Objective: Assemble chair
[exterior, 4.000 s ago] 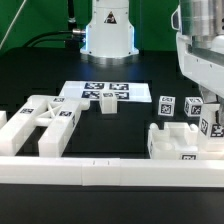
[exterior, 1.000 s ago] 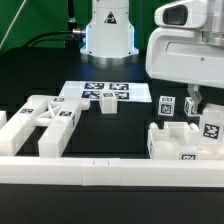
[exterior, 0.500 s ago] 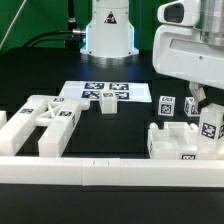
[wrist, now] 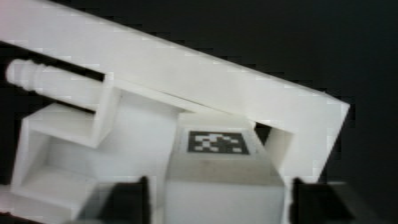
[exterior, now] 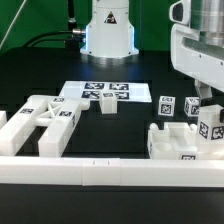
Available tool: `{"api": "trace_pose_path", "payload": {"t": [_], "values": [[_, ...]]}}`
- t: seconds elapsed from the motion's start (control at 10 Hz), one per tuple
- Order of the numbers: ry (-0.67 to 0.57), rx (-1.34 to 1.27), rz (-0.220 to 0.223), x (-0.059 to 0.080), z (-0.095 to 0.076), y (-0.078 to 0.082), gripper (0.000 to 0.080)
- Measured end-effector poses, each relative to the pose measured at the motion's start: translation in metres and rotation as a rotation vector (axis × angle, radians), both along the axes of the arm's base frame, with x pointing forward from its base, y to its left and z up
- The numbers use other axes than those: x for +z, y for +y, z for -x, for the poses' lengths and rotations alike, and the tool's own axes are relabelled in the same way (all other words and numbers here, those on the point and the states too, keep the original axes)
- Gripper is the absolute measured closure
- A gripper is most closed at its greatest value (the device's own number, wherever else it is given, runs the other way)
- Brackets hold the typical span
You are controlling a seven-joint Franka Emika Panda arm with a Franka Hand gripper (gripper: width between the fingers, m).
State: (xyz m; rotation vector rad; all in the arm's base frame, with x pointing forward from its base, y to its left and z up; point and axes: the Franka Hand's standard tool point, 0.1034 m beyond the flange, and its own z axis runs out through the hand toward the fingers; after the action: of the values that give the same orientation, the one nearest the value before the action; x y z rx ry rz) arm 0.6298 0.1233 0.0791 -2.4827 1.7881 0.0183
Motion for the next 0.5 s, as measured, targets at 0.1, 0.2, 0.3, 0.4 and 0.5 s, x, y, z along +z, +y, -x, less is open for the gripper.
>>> {"api": "trace_pose_path", "payload": {"t": [0.1, 0.2, 0.3, 0.4, 0.5], "values": [[-0.003, 0.045, 0.002, -0.0002, 0.0001, 0.0, 0.027], [-0.003, 0.047, 0.001, -0.0004, 0.0002, 0.0003, 0.027], [-0.004, 0.065, 0.003, -0.0007, 0.0003, 0.0001, 0.0173], [-0.012, 0.183, 0.008, -0.0009, 0.0004, 0.0, 0.0157], [-0.015, 0.236, 0.011, -0.0011, 0.0004, -0.0001, 0.0157]]}}
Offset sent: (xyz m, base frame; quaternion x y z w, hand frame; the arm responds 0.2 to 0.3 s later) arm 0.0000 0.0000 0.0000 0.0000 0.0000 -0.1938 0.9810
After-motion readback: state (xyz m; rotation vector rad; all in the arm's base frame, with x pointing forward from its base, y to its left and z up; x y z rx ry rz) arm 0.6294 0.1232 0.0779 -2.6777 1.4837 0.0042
